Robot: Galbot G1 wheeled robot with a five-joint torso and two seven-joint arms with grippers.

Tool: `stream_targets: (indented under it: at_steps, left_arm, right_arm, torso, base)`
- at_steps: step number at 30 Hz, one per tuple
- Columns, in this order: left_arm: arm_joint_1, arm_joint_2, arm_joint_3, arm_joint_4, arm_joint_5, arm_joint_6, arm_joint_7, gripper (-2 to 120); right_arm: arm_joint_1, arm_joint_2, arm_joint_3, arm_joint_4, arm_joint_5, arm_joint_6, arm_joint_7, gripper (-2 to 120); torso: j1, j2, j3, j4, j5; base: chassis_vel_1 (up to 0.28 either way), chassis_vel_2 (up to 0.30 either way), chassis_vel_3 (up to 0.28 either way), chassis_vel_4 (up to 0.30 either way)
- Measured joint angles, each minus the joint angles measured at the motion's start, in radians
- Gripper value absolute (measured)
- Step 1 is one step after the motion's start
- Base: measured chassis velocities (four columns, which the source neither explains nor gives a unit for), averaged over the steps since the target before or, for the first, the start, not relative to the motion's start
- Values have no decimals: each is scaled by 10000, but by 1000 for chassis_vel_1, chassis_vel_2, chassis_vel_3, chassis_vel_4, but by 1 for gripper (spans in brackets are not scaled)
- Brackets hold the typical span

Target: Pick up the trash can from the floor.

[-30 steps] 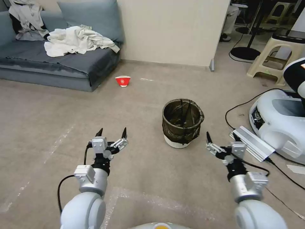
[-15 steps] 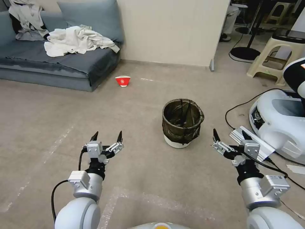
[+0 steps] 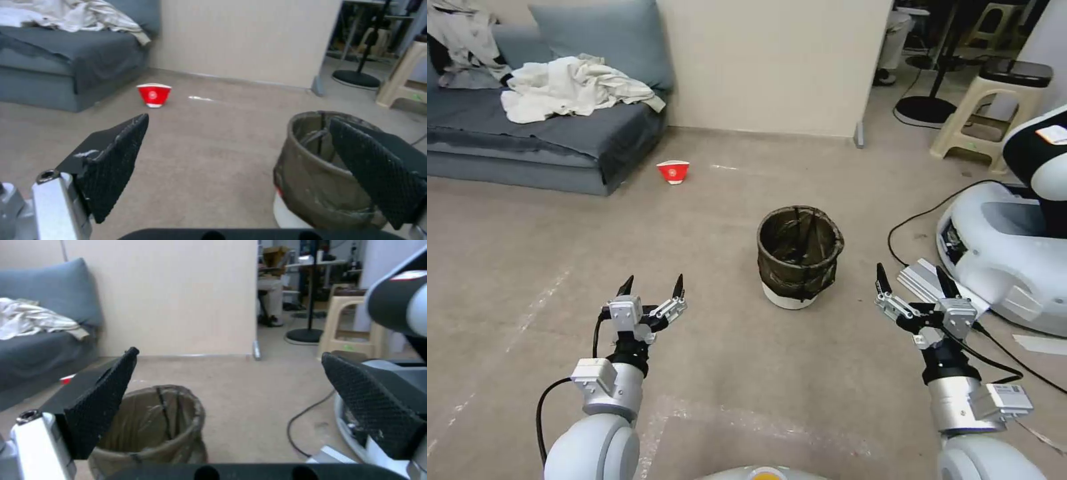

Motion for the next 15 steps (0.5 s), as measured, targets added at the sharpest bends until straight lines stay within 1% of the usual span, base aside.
stream_targets:
  at_steps: [8, 9, 12, 15]
  left_arm:
    - [-10, 25, 2, 14, 9, 13, -46, 100]
    - [-23, 28, 30, 34, -1, 14, -125, 100]
    - [-33, 33, 50, 54, -39, 5, -228, 100]
    - [-44, 55, 47, 55, -58, 6, -245, 100]
  right_arm:
    - [0, 20, -2, -70, -7, 177, -46, 100]
    - [3, 25, -1, -84, 7, 232, -75, 100]
    - [32, 50, -7, -168, 17, 433, -132, 100]
    - [53, 58, -17, -240, 44, 556, -170, 100]
  torso:
    - [0, 0, 0, -3, 0]
    - [0, 0, 0, -5, 0]
    - [0, 0, 0, 1, 0]
    - [0, 0, 0, 3, -1]
  base:
    - [-82, -92, -84, -89]
    - [-72, -46, -79, -82]
    - [-16, -15, -26, -12]
    - [0, 0, 0, 0]
